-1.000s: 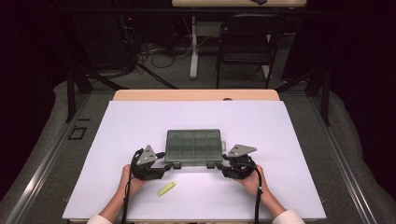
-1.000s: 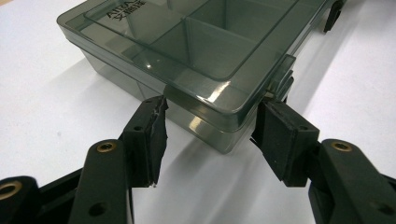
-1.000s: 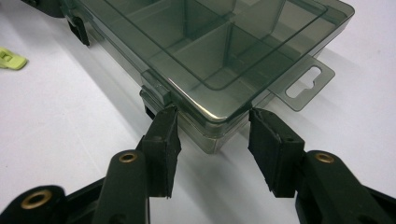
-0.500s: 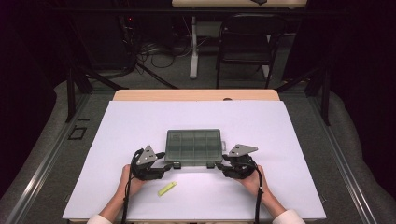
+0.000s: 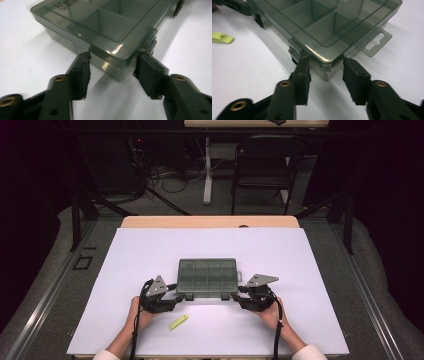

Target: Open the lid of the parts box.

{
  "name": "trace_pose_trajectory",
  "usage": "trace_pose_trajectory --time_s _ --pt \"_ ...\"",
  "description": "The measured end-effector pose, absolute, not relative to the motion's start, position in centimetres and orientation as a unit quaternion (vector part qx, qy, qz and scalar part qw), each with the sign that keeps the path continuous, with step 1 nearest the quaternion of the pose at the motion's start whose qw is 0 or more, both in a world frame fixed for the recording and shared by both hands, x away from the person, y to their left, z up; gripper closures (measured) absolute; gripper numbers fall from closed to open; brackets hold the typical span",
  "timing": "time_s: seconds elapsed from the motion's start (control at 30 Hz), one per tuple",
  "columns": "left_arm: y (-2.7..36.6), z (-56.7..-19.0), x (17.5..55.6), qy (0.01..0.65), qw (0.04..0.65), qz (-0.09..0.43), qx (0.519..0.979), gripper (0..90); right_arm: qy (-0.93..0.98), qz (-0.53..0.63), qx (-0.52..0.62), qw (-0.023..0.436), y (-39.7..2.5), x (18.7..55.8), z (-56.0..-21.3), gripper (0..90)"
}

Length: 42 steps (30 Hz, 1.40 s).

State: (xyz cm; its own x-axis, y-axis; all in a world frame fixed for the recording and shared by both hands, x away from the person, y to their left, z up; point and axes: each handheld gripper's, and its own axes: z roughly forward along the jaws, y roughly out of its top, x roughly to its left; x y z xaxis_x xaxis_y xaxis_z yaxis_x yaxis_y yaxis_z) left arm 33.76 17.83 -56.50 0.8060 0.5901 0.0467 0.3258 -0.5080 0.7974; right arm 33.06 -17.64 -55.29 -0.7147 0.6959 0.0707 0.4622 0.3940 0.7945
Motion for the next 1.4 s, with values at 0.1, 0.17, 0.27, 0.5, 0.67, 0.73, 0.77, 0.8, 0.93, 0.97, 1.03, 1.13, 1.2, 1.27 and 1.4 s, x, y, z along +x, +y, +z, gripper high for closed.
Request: trace_pose_trajectory --time_s 0.1,0.17,0.27,0.5,0.67,0.73,0.77,0.8,0.93,0.97,1.03,1.13,1.2,1.27,1.4 --pt "17.75 -56.48 33.69 0.268 0.415 0.163 0.854 52.4 0.826 0.418 0.346 0.151 -17.43 32.93 -55.29 59.8" --pt "17.80 -56.48 33.76 0.269 0.416 0.160 0.854 52.0 0.829 0.414 0.343 0.153 -17.39 32.91 -55.24 59.7" --pt "17.86 -56.47 33.84 0.268 0.416 0.157 0.855 51.5 0.832 0.408 0.340 0.158 -17.32 32.88 -55.16 59.4" --pt "17.95 -56.44 33.90 0.271 0.420 0.160 0.851 46.0 0.834 0.405 0.328 0.181 -16.98 32.66 -55.01 54.9" --pt "17.95 -56.42 33.88 0.275 0.425 0.162 0.847 47.6 0.840 0.394 0.324 0.188 -16.72 32.63 -55.28 55.1" --pt "17.97 -56.42 33.88 0.275 0.426 0.162 0.847 47.7 0.839 0.393 0.324 0.189 -16.69 32.59 -55.27 55.3" --pt "17.97 -56.42 33.88 0.275 0.426 0.162 0.847 47.9 0.839 0.393 0.324 0.189 -16.69 32.59 -55.27 55.3" --pt "17.96 -56.43 33.88 0.274 0.426 0.162 0.847 47.9 0.838 0.397 0.326 0.185 -16.79 32.61 -55.29 55.6" --pt "17.96 -56.43 33.86 0.275 0.425 0.163 0.847 48.7 0.833 0.411 0.331 0.168 -17.18 32.88 -55.32 56.5" --pt "17.94 -56.43 33.84 0.275 0.425 0.164 0.847 48.8 0.833 0.412 0.331 0.166 -17.22 32.92 -55.32 56.5" --pt "17.94 -56.42 33.82 0.274 0.423 0.166 0.847 48.9 0.833 0.410 0.332 0.168 -17.15 32.86 -55.31 56.7" --pt "17.91 -56.44 33.81 0.274 0.424 0.166 0.847 49.0 0.834 0.407 0.332 0.171 -17.08 32.80 -55.27 57.0" --pt "17.88 -56.43 33.78 0.275 0.423 0.167 0.847 49.1 0.834 0.404 0.333 0.173 -17.00 32.75 -55.24 57.0" --pt "17.86 -56.44 33.77 0.275 0.423 0.168 0.847 49.1 0.835 0.401 0.334 0.173 -17.00 32.72 -55.19 57.2" --pt "17.83 -56.43 33.76 0.275 0.423 0.169 0.847 49.3 0.826 0.413 0.343 0.170 -17.04 32.82 -55.30 58.1"
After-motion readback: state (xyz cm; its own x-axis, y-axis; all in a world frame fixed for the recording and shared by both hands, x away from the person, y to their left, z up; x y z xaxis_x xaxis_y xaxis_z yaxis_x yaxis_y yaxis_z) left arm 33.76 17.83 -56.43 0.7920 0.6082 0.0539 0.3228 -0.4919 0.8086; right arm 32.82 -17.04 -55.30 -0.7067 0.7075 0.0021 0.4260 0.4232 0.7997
